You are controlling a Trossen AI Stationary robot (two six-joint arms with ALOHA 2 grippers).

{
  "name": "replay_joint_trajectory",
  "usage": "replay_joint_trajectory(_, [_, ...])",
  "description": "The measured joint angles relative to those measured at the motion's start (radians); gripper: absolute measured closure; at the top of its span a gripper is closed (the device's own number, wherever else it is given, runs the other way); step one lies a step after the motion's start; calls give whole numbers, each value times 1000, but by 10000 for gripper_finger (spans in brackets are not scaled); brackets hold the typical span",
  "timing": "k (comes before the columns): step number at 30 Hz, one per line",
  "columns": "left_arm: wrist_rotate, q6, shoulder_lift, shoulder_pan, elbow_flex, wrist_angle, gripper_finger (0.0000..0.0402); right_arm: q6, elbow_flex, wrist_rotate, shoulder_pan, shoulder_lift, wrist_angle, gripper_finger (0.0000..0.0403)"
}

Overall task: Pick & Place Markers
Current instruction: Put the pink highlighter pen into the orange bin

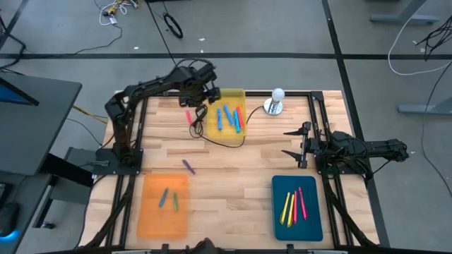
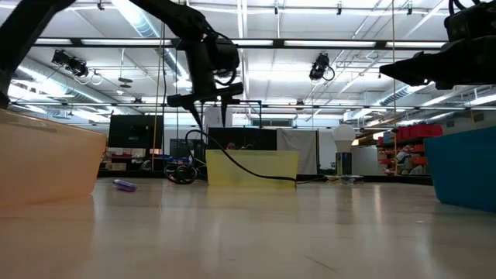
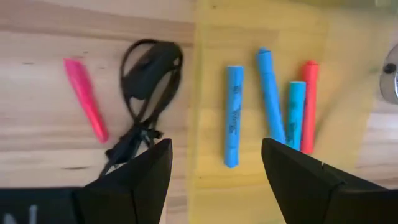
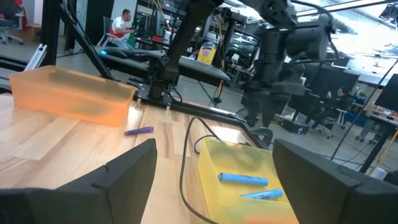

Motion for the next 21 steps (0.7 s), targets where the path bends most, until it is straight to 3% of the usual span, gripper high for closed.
replay_joint_trajectory(11, [-44,-56,-206,39,-292,46,149,0,0,0,0,0,0,80])
replay_joint_trajectory(21, [-44,-61,-280,55,-394,53,149,0,0,0,0,0,0,80])
